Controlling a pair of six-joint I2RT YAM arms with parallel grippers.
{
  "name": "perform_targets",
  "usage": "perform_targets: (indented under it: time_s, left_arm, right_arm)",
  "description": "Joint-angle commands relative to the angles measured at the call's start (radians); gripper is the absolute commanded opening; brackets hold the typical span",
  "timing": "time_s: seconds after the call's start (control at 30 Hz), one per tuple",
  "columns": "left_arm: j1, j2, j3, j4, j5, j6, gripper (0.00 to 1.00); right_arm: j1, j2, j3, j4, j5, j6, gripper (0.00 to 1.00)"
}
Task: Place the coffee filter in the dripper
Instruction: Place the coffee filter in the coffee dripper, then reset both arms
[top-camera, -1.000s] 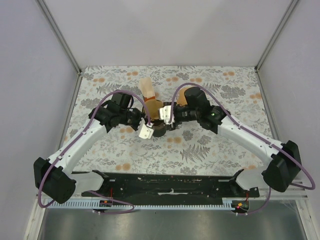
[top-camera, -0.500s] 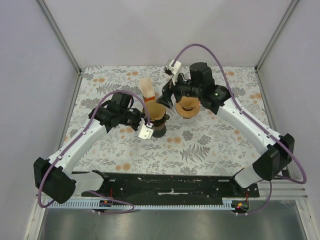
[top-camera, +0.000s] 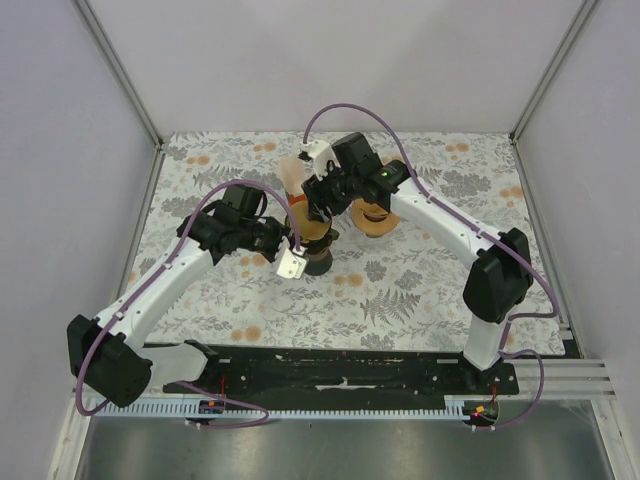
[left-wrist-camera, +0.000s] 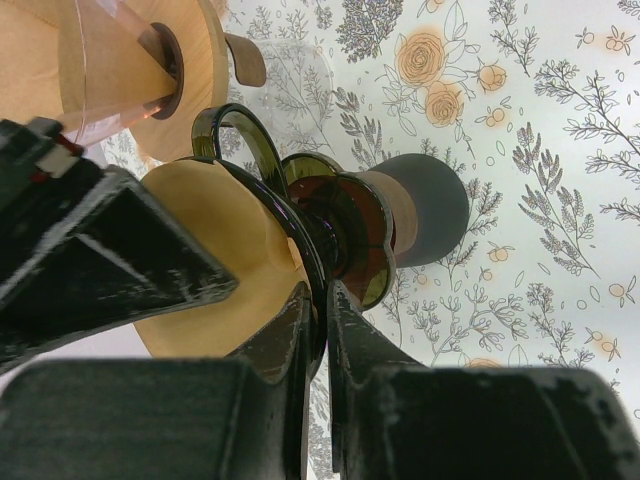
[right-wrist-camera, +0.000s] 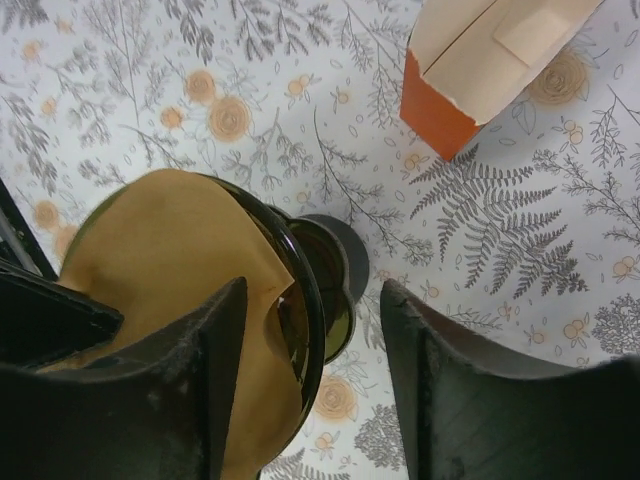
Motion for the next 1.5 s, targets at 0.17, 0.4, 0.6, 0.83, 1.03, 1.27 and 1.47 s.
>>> perform_targets:
  time_s: [0.17,0.4,0.6,0.83,1.03,1.27,1.47]
  left_arm:
    - [0.001,-0.006,0.029,-0.031,0.031,0.031,0.02]
    - [0.003,-0.006,0.031,-0.031,0.026,0.031,0.02]
    - [0.003,-0.006,0.032,-0.026,0.029,0.026,0.02]
    - [0.003,-0.014,0.029,0.012,0.012,-0.010,0.28]
    - [0.003,-0.023,0.035,0.009,-0.001,-0.018,0.43]
    - [0.001,-0.040,0.052,-0.012,-0.020,-0.020,0.57]
    - [0.003,-0.055,0.067,-0.011,-0.058,-0.032,0.85]
  right_arm:
    - [0.006,0.010,0.015,-0.002,-0.026,-0.040,0.15]
    - [0.006,-0.001,-0.020,0.015,-0.026,-0.051,0.05]
    - [0.006,-0.007,-0.023,0.007,-0.015,-0.048,0.43]
    - [0.007,-0.021,-0.005,-0.006,-0.012,-0.059,0.55]
    - [0.006,-0.021,0.028,-0.028,-0.012,-0.074,0.62]
    - [0.006,-0.039,0.057,-0.033,-0.003,-0.090,0.67]
    - [0.006,-0.061,0.083,-0.033,0.005,-0.097,0.72]
